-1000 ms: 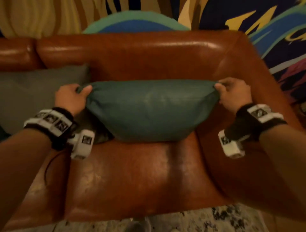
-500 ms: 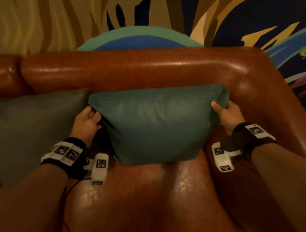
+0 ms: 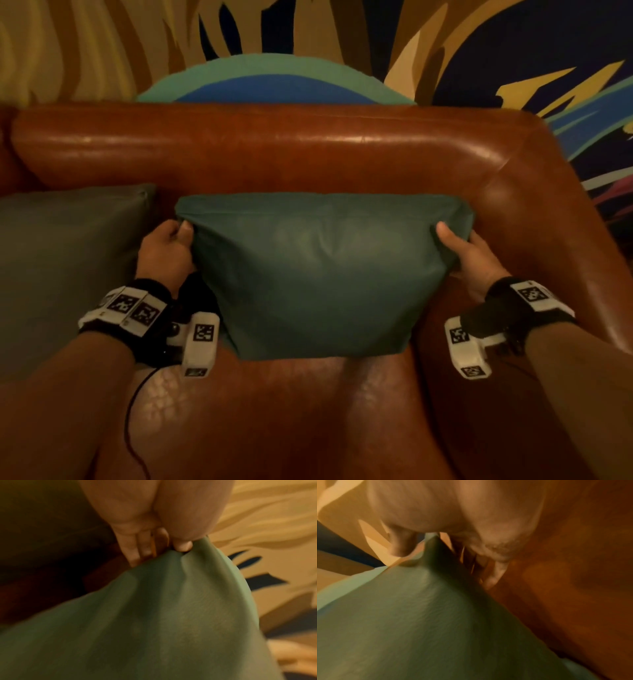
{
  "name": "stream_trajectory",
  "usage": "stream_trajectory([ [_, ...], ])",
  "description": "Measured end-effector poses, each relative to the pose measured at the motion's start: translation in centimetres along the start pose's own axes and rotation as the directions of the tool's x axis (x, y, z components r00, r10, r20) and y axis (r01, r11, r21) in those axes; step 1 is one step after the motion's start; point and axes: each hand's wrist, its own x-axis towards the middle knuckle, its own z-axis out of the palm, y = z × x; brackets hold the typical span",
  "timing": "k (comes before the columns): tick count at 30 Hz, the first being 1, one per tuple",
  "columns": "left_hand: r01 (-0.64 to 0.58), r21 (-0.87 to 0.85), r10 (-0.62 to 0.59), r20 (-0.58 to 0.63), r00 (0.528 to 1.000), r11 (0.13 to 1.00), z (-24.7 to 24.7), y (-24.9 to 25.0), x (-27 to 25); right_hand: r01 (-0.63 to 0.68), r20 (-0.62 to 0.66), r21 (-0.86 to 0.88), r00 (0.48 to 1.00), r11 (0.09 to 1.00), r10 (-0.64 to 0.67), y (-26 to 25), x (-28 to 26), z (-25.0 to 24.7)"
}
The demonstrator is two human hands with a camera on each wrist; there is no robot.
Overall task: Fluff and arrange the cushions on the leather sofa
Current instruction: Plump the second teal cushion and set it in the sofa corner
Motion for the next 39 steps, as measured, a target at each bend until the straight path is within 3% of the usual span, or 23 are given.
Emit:
stream_trajectory([
  [2,-0.014,-0.017,0.014,-0.025,1.000,1.000,0.4,0.9,-1.0,0.055,0.084,-0.025,0.995,0.998,-0.052,0.5,0.2,-0.4],
  [6,-0.031,-0.099,0.025,-0.059,0.998,0.995,1.5,1.9,-1.6,0.132,0.041,-0.061,0.991,0.989,-0.130,0.2,0.7,-0.6],
  [8,-0.016,-0.282,-0.001,-0.060,0.998,0.959,2.1,1.6,-2.8,0.134,0.038,0.012,0.990,0.991,-0.134,0.3,0.4,-0.8],
  [10,0.057,-0.494,-0.051,0.024,0.998,0.868,2.4,0.1,-4.6,0.136,0.059,0.067,0.988,0.988,-0.140,1.4,-0.3,-1.3],
  [11,0.091,-0.505,-0.058,0.080,0.995,0.858,2.6,-1.1,-5.5,0.133,0.077,0.053,0.988,0.990,-0.137,2.2,-0.8,-1.4],
  [14,0.099,-0.297,-0.019,0.262,0.965,0.950,4.0,-3.8,-7.7,0.127,0.145,-0.110,0.983,0.986,-0.111,4.6,-1.5,-0.8],
  [15,0.071,-0.236,-0.008,0.257,0.966,0.969,4.6,-4.2,-7.9,0.154,0.121,-0.176,0.984,0.972,-0.134,5.3,-1.2,-0.5],
  [17,-0.010,-0.077,0.015,0.069,0.997,0.997,5.2,-3.9,-7.4,0.176,-0.004,-0.268,0.983,0.947,-0.184,5.9,-0.3,-0.1],
  [19,0.005,0.185,0.019,-0.133,0.991,0.983,5.1,-2.5,-6.6,0.143,-0.099,-0.347,0.977,0.927,-0.188,5.3,0.0,0.4],
  [22,0.031,0.384,0.022,-0.132,0.991,0.923,4.3,-0.6,-6.8,0.079,-0.137,-0.432,0.979,0.898,-0.152,3.9,-1.0,0.8],
  [25,-0.029,0.541,0.118,-0.131,0.984,0.841,1.8,1.2,-8.7,0.183,-0.340,-0.374,0.885,0.909,-0.318,1.8,-4.1,-0.5],
  [26,-0.116,0.528,0.179,-0.069,0.981,0.841,1.1,2.1,-9.5,0.273,-0.355,-0.378,0.840,0.884,-0.411,0.9,-5.3,-0.8],
  [27,-0.219,0.438,0.219,0.050,0.974,0.872,0.8,3.4,-10.6,0.371,-0.264,-0.386,0.833,0.845,-0.486,0.1,-6.5,-0.5],
  [28,-0.278,0.291,0.215,0.232,0.949,0.915,1.3,4.9,-11.5,0.452,-0.061,-0.356,0.862,0.817,-0.503,-0.7,-7.4,0.5],
  [29,-0.256,0.172,0.149,0.470,0.870,0.951,2.6,6.3,-12.3,0.454,0.231,-0.315,0.889,0.834,-0.397,-1.3,-8.2,2.4],
  [30,-0.237,0.162,0.063,0.688,0.723,0.958,4.3,7.7,-12.8,0.385,0.518,-0.350,0.839,0.854,-0.166,-1.8,-8.3,4.7],
  [31,-0.268,0.228,-0.040,0.826,0.563,0.936,6.2,8.8,-12.5,0.330,0.685,-0.447,0.724,0.831,0.082,-2.5,-7.9,7.1],
  [32,-0.299,0.313,-0.151,0.875,0.460,0.901,7.9,9.3,-11.6,0.276,0.721,-0.563,0.625,0.779,0.300,-3.1,-6.9,9.0],
  [33,-0.317,0.387,-0.238,0.876,0.419,0.866,8.9,9.3,-10.2,0.232,0.700,-0.636,0.575,0.736,0.423,-3.7,-5.7,10.1],
  [34,-0.287,0.444,-0.299,0.850,0.433,0.849,9.1,9.4,-8.5,0.170,0.675,-0.650,0.576,0.741,0.461,-4.3,-4.0,10.2],
  [35,-0.208,0.469,-0.315,0.802,0.508,0.859,8.6,9.5,-6.7,0.058,0.630,-0.619,0.632,0.783,0.451,-5.3,-2.6,9.7],
  [37,-0.013,0.425,-0.292,0.643,0.708,0.905,6.4,9.4,-4.2,-0.107,0.461,-0.485,0.812,0.868,0.358,-6.9,-0.6,7.0],
  [39,0.110,0.289,-0.248,0.501,0.829,0.951,3.3,8.3,-3.8,-0.150,0.334,-0.351,0.902,0.924,0.273,-7.5,-0.7,3.2],
])
